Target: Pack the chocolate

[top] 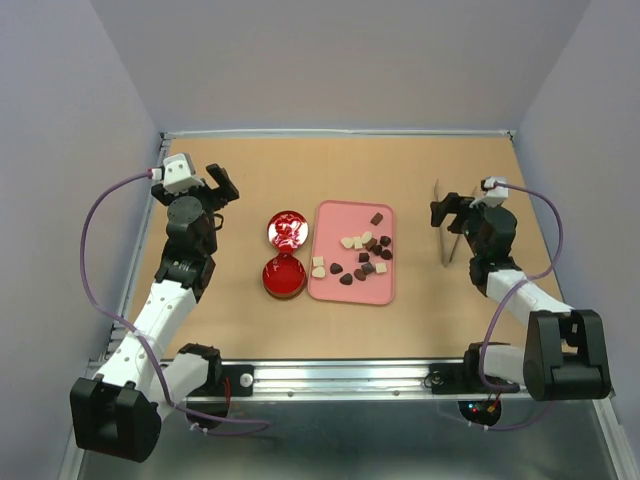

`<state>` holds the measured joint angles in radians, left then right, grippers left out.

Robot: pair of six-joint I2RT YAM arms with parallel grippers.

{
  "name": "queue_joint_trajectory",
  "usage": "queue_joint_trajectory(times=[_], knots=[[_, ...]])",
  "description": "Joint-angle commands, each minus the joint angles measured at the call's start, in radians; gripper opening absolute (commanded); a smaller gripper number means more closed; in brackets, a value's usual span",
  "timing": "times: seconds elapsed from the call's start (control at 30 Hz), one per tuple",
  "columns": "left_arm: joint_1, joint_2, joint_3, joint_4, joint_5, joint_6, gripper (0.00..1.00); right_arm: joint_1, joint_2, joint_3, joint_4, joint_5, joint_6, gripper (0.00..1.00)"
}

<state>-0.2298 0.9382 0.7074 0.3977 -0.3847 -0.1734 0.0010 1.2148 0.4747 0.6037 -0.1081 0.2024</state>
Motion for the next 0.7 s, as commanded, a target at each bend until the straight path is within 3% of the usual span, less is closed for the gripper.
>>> queue_joint_trajectory(times=[0.0, 0.13, 0.27, 0.37, 0.57, 0.67], knots=[[-0.006, -0.015, 0.064, 0.020, -0.028, -0.020, 0.99, -0.002, -0.001, 0.070, 0.013, 0.070, 0.049, 1.00], [-0.006, 0.010, 0.098, -0.032, -0.022, -0.060, 0.99, -0.002, 0.009, 0.091, 0.011, 0.220, 0.213, 1.00], [-0.006, 0.024, 0.107, -0.034, 0.023, -0.037, 0.99, -0.002, -0.001, 0.087, 0.013, 0.193, 0.242, 1.00], [-0.006, 0.022, 0.096, -0.020, 0.087, -0.023, 0.99, -0.002, -0.040, 0.079, 0.010, 0.114, 0.186, 1.00], [-0.006, 0.014, 0.092, -0.020, 0.070, -0.034, 0.99, -0.002, -0.103, 0.073, -0.044, 0.119, 0.100, 1.00], [-0.006, -0.013, 0.069, 0.007, 0.067, -0.031, 0.99, -0.002, -0.061, 0.143, -0.213, 0.189, 0.095, 1.00]])
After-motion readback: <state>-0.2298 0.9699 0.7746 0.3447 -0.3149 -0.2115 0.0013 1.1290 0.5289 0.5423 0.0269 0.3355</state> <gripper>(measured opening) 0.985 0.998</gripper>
